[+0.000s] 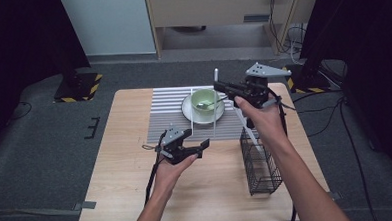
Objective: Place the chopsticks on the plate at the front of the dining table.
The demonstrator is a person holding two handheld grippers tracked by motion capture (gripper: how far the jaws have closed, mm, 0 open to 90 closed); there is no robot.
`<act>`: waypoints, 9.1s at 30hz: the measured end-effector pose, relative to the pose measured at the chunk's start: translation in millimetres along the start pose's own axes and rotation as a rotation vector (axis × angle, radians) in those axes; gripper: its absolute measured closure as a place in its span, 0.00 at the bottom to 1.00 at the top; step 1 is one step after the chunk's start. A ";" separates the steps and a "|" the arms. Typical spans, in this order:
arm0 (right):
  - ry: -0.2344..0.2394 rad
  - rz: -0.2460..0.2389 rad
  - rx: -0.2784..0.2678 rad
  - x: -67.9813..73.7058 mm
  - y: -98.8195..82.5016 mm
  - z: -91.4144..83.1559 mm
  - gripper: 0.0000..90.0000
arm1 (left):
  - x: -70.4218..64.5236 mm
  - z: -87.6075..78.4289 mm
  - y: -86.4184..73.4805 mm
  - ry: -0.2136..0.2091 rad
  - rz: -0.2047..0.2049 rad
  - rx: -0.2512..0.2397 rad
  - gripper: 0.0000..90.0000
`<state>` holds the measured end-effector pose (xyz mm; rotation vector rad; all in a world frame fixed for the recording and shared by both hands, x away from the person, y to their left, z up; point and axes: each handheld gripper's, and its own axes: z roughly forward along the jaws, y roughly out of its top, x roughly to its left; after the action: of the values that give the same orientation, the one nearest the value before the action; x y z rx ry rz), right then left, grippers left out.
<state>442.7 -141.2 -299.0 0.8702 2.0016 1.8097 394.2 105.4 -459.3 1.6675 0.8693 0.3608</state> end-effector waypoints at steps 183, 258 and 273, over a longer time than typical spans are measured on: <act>-0.594 0.177 0.276 -151.5 -213.2 -107.1 0.16 | 18.2 9.0 24.7 0.331 -0.008 0.010 0.96; -0.639 0.135 0.505 -141.8 -248.1 -90.1 0.09 | 56.9 41.9 -7.6 0.472 -0.135 0.146 0.96; -0.632 0.134 0.508 -142.2 -248.1 -90.0 0.08 | 61.5 50.7 -15.1 0.476 -0.155 0.175 0.96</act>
<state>441.2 -304.7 -550.4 1.5197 1.9961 0.8845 463.4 114.0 -500.9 1.6862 1.4082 0.6022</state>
